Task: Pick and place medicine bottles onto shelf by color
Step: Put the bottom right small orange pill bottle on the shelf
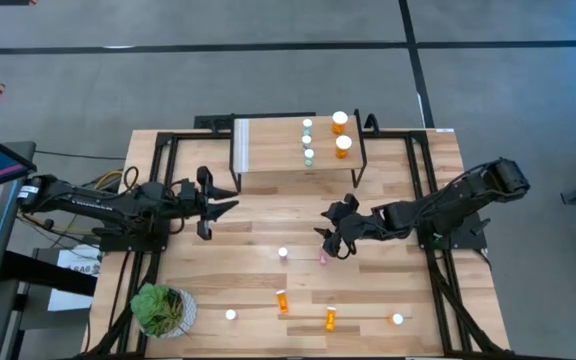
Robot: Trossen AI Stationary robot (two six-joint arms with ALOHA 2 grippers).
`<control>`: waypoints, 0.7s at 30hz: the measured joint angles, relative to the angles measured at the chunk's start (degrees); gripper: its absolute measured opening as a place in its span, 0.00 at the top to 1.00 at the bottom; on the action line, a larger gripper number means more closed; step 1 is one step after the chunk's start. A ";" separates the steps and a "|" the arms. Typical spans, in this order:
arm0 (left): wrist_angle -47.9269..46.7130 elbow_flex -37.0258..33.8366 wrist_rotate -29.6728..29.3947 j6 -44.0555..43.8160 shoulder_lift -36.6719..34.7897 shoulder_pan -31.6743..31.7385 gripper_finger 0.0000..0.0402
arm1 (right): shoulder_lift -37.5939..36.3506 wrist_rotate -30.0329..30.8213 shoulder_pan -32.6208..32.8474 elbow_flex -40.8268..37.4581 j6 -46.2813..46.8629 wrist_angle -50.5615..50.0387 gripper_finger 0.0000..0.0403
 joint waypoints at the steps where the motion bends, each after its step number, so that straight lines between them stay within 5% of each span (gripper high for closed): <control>1: -0.15 0.00 -0.23 0.00 0.00 0.00 0.78 | 0.00 -0.04 0.01 -0.01 0.01 0.00 0.33; 21: -0.38 -0.02 -1.14 -0.11 0.00 0.00 0.78 | 0.02 -0.03 0.98 -0.01 -0.62 -0.48 0.33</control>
